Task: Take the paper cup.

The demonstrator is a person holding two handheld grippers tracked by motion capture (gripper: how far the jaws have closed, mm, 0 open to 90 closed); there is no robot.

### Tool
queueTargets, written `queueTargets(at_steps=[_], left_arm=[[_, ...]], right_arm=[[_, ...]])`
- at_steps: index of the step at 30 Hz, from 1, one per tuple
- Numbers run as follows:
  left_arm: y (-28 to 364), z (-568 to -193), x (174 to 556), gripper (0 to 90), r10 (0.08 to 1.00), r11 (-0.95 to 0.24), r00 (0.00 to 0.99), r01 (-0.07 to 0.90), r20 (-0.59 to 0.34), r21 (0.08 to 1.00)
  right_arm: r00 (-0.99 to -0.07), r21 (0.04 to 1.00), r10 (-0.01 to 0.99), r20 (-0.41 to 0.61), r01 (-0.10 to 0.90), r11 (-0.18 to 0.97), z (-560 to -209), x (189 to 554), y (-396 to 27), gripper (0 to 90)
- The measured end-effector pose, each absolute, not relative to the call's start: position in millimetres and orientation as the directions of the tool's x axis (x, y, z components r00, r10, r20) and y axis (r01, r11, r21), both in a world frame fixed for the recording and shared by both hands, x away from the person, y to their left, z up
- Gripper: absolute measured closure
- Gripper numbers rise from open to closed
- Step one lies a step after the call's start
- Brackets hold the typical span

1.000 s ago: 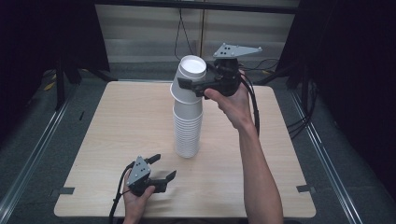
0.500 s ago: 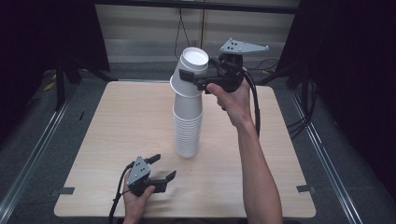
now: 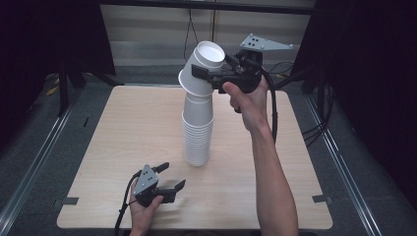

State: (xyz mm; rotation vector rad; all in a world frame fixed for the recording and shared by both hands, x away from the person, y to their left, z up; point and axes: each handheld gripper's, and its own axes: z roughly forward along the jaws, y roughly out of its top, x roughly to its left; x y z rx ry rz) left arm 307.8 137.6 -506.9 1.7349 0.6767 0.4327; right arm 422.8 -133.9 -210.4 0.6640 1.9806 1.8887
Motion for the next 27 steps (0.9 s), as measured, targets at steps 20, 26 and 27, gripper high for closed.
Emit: queueTargets(at_steps=[20,26,27], left_arm=[[138.1,-506.9,309.2,17.3,0.64,-0.165,0.766,0.216,-0.062,0.962],[138.1,-506.8,309.1,17.3,0.64,-0.167,0.766,0.215,-0.06,0.962],[138.1,-506.8,309.1,17.3,0.64,-0.167,0.766,0.215,-0.06,0.962]], right_arm=[[-0.824,0.994,0.556,0.109,0.089,-0.063,-213.9,410.7,-162.9,21.8],[-0.818,0.994,0.565,0.112,0.08,-0.081,-216.9,400.7,-175.0,21.8],[-0.818,0.994,0.565,0.112,0.08,-0.081,-216.9,400.7,-175.0,21.8]])
